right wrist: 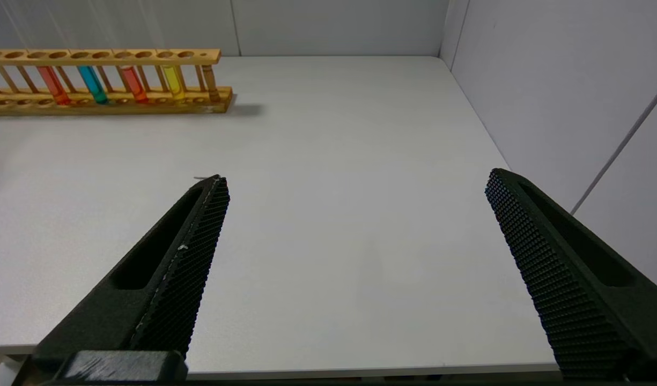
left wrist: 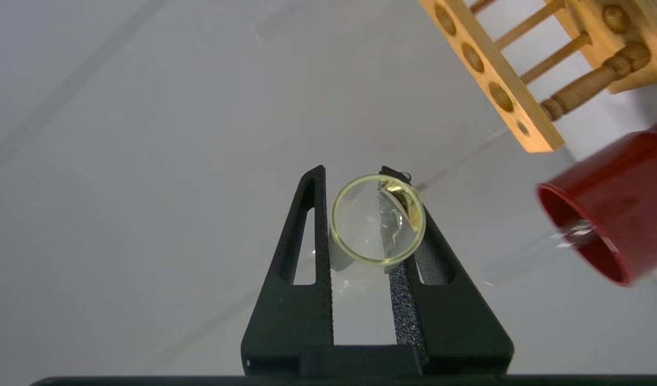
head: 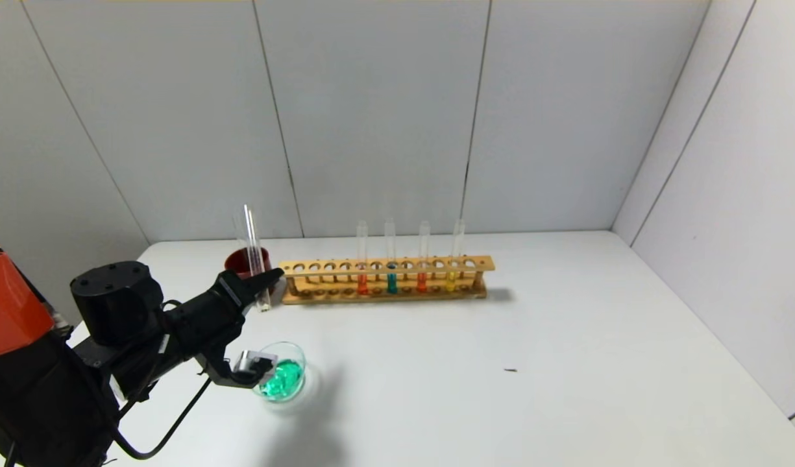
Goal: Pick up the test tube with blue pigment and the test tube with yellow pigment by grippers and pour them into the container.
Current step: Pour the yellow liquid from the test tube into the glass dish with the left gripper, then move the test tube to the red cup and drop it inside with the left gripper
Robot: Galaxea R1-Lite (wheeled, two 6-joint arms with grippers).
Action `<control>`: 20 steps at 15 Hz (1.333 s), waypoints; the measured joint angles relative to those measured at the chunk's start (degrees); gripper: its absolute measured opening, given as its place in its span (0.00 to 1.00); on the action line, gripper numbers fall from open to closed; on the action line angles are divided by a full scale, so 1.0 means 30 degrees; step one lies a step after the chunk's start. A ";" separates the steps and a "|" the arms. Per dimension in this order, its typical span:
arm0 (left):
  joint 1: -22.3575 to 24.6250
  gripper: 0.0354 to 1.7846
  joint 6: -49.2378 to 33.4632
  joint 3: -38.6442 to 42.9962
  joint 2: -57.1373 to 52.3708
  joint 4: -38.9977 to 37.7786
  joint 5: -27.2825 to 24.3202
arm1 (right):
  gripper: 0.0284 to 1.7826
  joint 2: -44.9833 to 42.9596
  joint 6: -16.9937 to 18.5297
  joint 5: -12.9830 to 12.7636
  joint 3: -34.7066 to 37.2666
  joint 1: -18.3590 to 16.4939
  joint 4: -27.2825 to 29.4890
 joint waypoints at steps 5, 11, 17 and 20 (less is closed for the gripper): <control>0.0000 0.18 -0.8680 -0.0642 -0.0386 0.0033 0.5274 | 0.98 0.0000 0.0000 0.0000 0.0000 0.0000 0.0000; -0.0825 0.18 -2.0220 -0.6181 -0.3279 0.7493 1.4007 | 0.98 0.0000 -0.0008 0.0008 0.0000 0.0008 0.0000; -0.0898 0.18 -3.3260 -1.0163 -0.4356 1.6392 1.3779 | 0.98 0.0000 0.0000 0.0000 0.0000 0.0000 0.0008; 0.0020 0.18 -3.7011 -1.0711 -0.3978 1.7079 1.1475 | 0.98 0.0000 0.0000 0.0008 0.0000 0.0008 0.0000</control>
